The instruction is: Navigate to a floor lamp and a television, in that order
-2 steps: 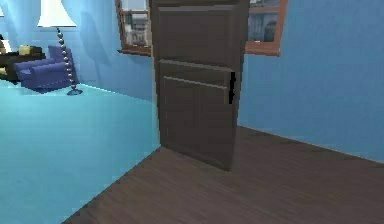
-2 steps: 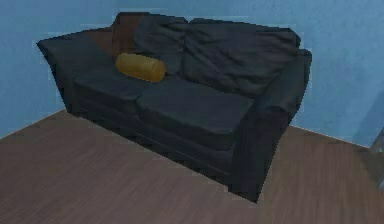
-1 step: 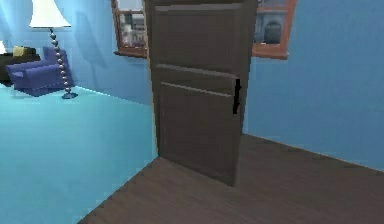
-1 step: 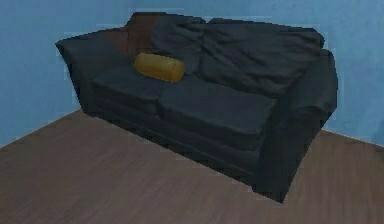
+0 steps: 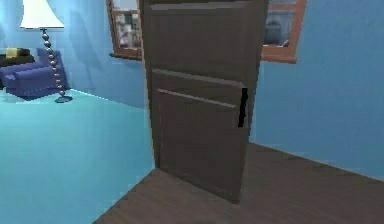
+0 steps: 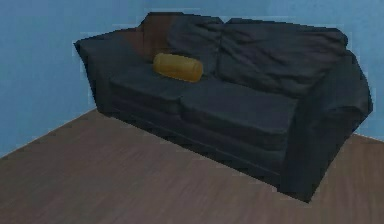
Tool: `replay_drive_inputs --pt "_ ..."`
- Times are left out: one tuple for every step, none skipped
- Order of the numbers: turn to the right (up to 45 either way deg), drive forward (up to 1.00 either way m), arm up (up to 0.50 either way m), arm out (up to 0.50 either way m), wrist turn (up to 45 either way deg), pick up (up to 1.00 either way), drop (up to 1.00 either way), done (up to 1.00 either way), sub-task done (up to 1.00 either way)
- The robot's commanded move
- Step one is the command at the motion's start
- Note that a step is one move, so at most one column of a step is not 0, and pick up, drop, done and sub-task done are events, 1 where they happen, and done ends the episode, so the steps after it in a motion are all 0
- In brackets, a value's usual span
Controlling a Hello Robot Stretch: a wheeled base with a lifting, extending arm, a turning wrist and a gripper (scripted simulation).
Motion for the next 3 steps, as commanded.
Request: replay_drive_inputs --pt "-6.0 0.00 0.00 0.00 0.0 0.00 0.00 0.00 0.00" --pt "0.0 0.15 0.00 0.00 0.0 0.00 0.00 0.00 0.00" --pt "-39.0 0.00 0.00 0.00 0.0 0.00 0.00 0.00 0.00"
